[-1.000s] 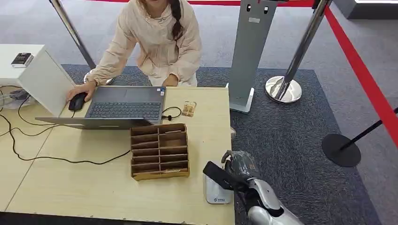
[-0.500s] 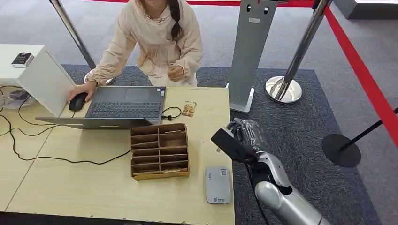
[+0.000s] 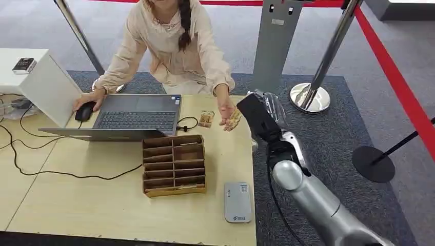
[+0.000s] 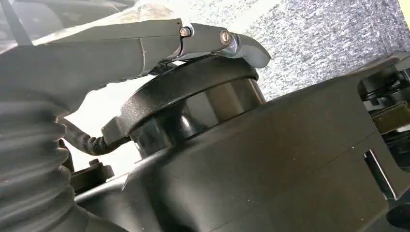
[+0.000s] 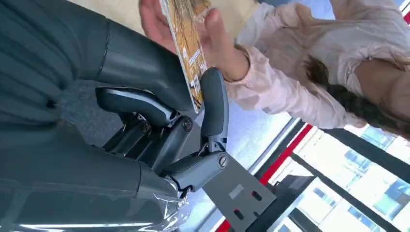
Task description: Pass the card to the sensor for recognition and then transmit it.
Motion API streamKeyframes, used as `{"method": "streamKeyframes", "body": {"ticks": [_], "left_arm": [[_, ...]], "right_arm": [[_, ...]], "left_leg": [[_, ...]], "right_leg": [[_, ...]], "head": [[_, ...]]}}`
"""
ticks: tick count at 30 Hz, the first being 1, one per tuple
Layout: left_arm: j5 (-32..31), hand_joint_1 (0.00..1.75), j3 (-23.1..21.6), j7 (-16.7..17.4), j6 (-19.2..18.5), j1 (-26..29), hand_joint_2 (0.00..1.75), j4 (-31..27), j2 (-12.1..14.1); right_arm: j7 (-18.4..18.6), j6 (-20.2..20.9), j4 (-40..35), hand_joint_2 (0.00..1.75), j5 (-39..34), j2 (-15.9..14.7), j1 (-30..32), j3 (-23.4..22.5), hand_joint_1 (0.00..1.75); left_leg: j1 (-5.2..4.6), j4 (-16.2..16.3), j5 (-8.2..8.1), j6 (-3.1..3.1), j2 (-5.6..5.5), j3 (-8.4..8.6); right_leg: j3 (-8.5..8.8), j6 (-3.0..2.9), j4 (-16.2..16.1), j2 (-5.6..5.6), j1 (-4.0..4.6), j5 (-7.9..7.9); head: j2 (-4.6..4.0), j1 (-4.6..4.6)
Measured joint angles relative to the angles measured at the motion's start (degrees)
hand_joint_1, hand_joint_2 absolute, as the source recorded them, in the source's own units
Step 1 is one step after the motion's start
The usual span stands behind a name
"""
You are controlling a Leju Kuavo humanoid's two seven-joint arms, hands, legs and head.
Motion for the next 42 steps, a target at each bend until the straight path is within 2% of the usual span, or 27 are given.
{"method": "streamKeyframes", "body": {"ticks": [10, 18, 20, 21, 23, 24, 29, 30, 38, 42], "left_arm": [[0.0, 0.0, -0.2, 0.33, -0.46, -0.18, 1.75, 0.02, 0.0], [0.0, 0.0, -0.46, 0.31, -0.55, -0.22, 1.75, 0.04, 0.0], [0.0, 0.0, -0.72, 0.31, -0.57, -0.25, 1.75, 0.04, 0.0], [0.04, 0.0, -0.92, 0.31, -0.61, -0.31, 1.75, 0.04, 0.0], [0.09, 0.0, -0.94, 0.31, -0.66, -0.34, 1.75, 0.04, 0.0], [0.09, 0.0, -0.94, 0.31, -0.66, -0.36, 1.75, 0.07, 0.0], [0.09, 0.0, -0.98, 0.31, -0.66, -0.37, 1.75, 0.09, 0.0], [0.09, 0.0, -0.98, 0.31, -0.65, -0.37, 1.75, 0.09, 0.0], [0.09, 0.0, -0.98, 0.33, -0.46, -0.36, 1.75, 0.11, 0.0], [0.09, 0.0, -0.94, 0.22, -0.44, -0.33, 1.75, 0.13, 0.0]], "right_arm": [[-1.25, -2.78, 9.36, 1.75, 2.84, 5.14, -5.31, 1.35, 1.68], [-1.09, -3.26, 13.66, 1.75, 4.61, 7.21, -6.18, 2.49, 1.69], [-1.09, -3.52, 15.59, 1.75, 5.32, 7.72, -6.74, 3.04, 1.38], [-1.18, -3.72, 16.5, 1.75, 5.53, 7.98, -6.79, 3.23, 0.07], [-1.66, -3.87, 17.29, 1.75, 5.64, 8.44, -6.73, 3.48, 0.07], [-1.99, -3.98, 17.75, 1.75, 5.6, 8.72, -6.73, 3.61, 0.0], [-2.75, -4.22, 19.04, 1.75, 3.22, 9.53, -6.68, 4.13, 0.0], [-2.82, -4.2, 19.08, 0.0, 2.85, 9.62, -6.68, 4.15, 0.0], [-3.85, -4.76, 16.89, 0.0, -2.79, 9.31, -5.72, 3.89, 0.0], [-4.02, -8.84, 10.51, 0.0, 2.7, 8.04, -2.55, 2.75, 0.0]], "left_leg": [[0.0, 0.03, 0.02, -0.02, -0.07, -0.19], [0.02, 0.03, 0.02, -0.03, -0.09, -0.28], [0.02, 0.03, 0.05, -0.06, -0.08, -0.31], [0.02, 0.05, 0.05, -0.07, -0.1, -0.31], [0.02, 0.06, 0.05, -0.06, -0.13, -0.33], [0.01, 0.06, 0.05, -0.06, -0.12, -0.32], [0.02, 0.07, 0.05, -0.06, -0.12, -0.33], [0.02, 0.07, 0.05, -0.06, -0.12, -0.33], [0.07, 0.12, 0.05, -0.06, -0.12, -0.3], [0.09, 0.14, 0.05, -0.06, -0.11, -0.31]], "right_leg": [[-0.2, 0.0, 0.08, -0.04, 0.0, 0.0], [-0.29, 0.0, 0.08, -0.05, 0.0, 0.0], [-0.32, 0.0, 0.1, -0.04, 0.0, 0.0], [-0.31, 0.0, 0.1, -0.05, 0.0, 0.0], [-0.34, 0.0, 0.11, -0.06, -0.02, 0.0], [-0.33, 0.0, 0.11, -0.06, -0.02, 0.0], [-0.35, 0.0, 0.11, -0.06, -0.02, 0.0], [-0.35, 0.0, 0.11, -0.06, -0.02, 0.0], [-0.36, 0.0, 0.11, -0.06, -0.03, 0.0], [-0.36, 0.0, 0.11, -0.06, -0.04, 0.0]], "head": [[0.0, -0.02], [0.0, -0.02], [0.0, -0.02], [0.0, -0.02], [0.0, -0.02], [0.0, -0.02], [0.0, -0.02], [0.0, -0.02], [0.0, -0.02], [0.0, 0.0]]}}
